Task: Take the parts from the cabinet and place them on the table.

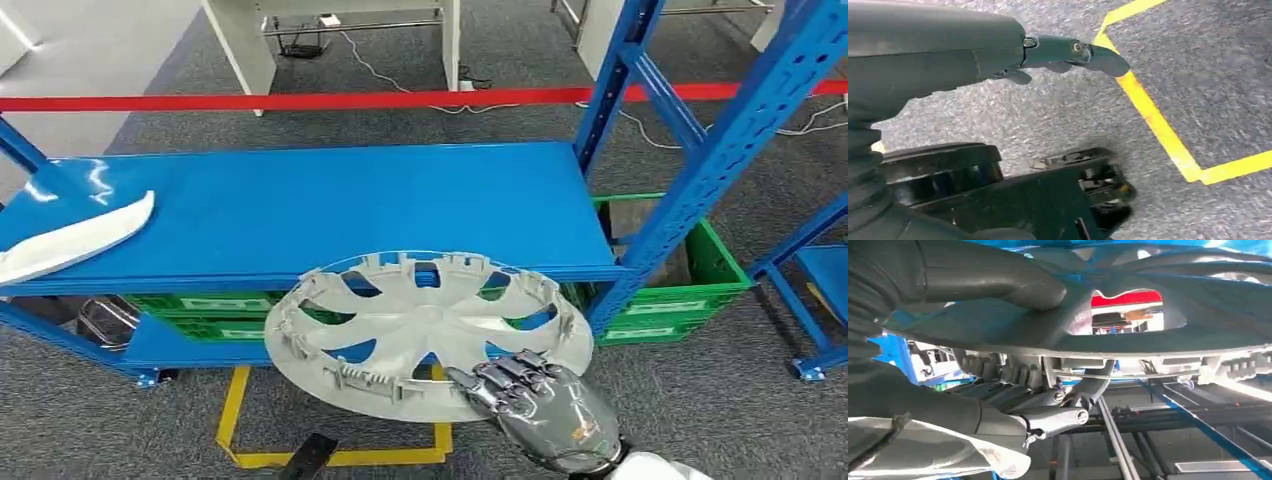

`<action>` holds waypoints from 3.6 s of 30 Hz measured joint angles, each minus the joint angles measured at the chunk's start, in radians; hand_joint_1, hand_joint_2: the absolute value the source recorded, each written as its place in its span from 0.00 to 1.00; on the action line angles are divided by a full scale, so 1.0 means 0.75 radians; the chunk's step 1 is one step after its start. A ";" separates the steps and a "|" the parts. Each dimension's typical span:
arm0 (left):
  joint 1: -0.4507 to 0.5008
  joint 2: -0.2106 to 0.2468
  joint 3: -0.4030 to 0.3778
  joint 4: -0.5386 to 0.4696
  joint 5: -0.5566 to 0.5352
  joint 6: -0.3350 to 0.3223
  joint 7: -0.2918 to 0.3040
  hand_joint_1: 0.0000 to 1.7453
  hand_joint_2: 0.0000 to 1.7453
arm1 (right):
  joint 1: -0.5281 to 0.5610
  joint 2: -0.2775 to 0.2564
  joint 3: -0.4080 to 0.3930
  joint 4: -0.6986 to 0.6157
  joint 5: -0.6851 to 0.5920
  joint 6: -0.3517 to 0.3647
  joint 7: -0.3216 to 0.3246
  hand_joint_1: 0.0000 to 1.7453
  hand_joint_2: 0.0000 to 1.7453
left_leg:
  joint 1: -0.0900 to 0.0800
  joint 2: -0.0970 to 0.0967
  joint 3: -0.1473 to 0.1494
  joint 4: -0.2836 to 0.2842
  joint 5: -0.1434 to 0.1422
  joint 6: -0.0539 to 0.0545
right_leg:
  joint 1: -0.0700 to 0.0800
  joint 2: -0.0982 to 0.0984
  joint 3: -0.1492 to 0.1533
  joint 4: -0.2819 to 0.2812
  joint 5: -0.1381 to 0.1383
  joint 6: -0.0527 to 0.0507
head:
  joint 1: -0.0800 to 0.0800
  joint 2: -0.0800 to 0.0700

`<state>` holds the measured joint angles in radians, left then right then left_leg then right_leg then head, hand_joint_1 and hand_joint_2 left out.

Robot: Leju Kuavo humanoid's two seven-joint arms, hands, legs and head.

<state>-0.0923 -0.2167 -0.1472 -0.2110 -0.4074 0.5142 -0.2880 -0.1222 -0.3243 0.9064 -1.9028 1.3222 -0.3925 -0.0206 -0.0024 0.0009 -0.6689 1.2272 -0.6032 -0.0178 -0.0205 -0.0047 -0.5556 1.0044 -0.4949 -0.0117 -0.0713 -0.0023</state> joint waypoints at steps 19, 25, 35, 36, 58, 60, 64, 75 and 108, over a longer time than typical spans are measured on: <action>0.000 -0.004 0.001 0.000 0.004 0.002 0.000 0.00 1.00 | -0.010 0.000 0.000 0.007 -0.026 0.015 -0.002 1.00 1.00 | -0.014 0.005 0.130 -0.322 0.204 0.087 | 0.000 0.004 -0.140 0.346 -0.124 0.074 | 0.004 0.000; 0.000 -0.008 0.006 -0.001 0.009 0.003 -0.003 0.00 1.00 | -0.037 0.000 0.000 0.006 -0.044 0.027 -0.012 1.00 1.00 | -0.016 0.005 0.082 -0.295 0.244 0.050 | 0.016 0.004 0.089 -0.022 -0.060 0.047 | 0.003 0.000; 0.001 -0.002 0.007 -0.001 0.013 0.003 -0.004 0.00 1.00 | -0.042 0.000 0.000 0.013 -0.053 0.034 -0.013 1.00 1.00 | 0.013 -0.002 0.081 -0.041 0.074 -0.007 | 0.000 -0.005 -0.027 -0.020 0.038 0.017 | -0.008 0.000; 0.000 -0.002 0.007 -0.001 0.013 0.003 -0.004 0.00 1.00 | -0.042 0.000 0.000 0.014 -0.057 0.035 -0.014 1.00 1.00 | 0.015 -0.002 0.157 -0.163 0.113 -0.004 | 0.000 -0.004 -0.036 -0.015 0.043 0.022 | -0.009 0.000; -0.002 -0.005 0.040 -0.001 0.017 0.002 -0.006 0.00 1.00 | -0.097 0.001 -0.001 0.042 -0.162 0.062 -0.065 1.00 1.00 | -0.013 -0.003 0.083 -0.292 0.214 0.028 | 0.004 -0.007 0.081 -0.051 -0.019 0.024 | -0.003 0.000; -0.001 -0.002 0.041 -0.001 0.017 0.003 -0.006 0.00 1.00 | -0.096 0.001 -0.001 0.046 -0.166 0.061 -0.066 1.00 1.00 | -0.006 -0.003 0.036 -0.150 0.092 0.011 | 0.003 -0.007 0.058 -0.048 -0.007 0.009 | -0.012 0.000; 0.002 0.003 0.047 -0.001 0.016 0.003 -0.008 0.00 1.00 | -0.092 0.001 -0.001 0.055 -0.166 0.060 -0.069 1.00 1.00 | 0.009 -0.003 -0.011 0.090 0.003 -0.010 | 0.003 -0.008 0.009 -0.037 0.023 0.012 | -0.012 0.000; 0.000 0.003 0.068 -0.001 0.015 0.006 -0.024 0.00 1.00 | -0.093 0.001 -0.002 0.055 -0.166 0.057 -0.081 1.00 1.00 | 0.009 -0.002 0.188 -0.325 0.156 0.076 | -0.001 0.001 -0.110 0.125 -0.066 0.078 | -0.002 0.000; 0.004 0.006 0.073 -0.001 0.012 0.006 -0.024 0.00 1.00 | -0.089 0.001 -0.004 0.055 -0.167 0.056 -0.087 1.00 1.00 | 0.006 -0.002 0.145 -0.318 0.183 0.079 | -0.001 0.000 -0.203 0.364 -0.171 0.087 | -0.007 0.000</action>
<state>-0.0895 -0.2125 -0.0923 -0.2113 -0.3983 0.5184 -0.3063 -0.1886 -0.3235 0.9037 -1.8612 1.1967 -0.3502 -0.0858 0.0022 -0.0005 -0.5600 0.9889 -0.4659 0.0415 -0.0209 -0.0044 -0.7081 1.2778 -0.6231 0.0536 -0.0767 -0.0023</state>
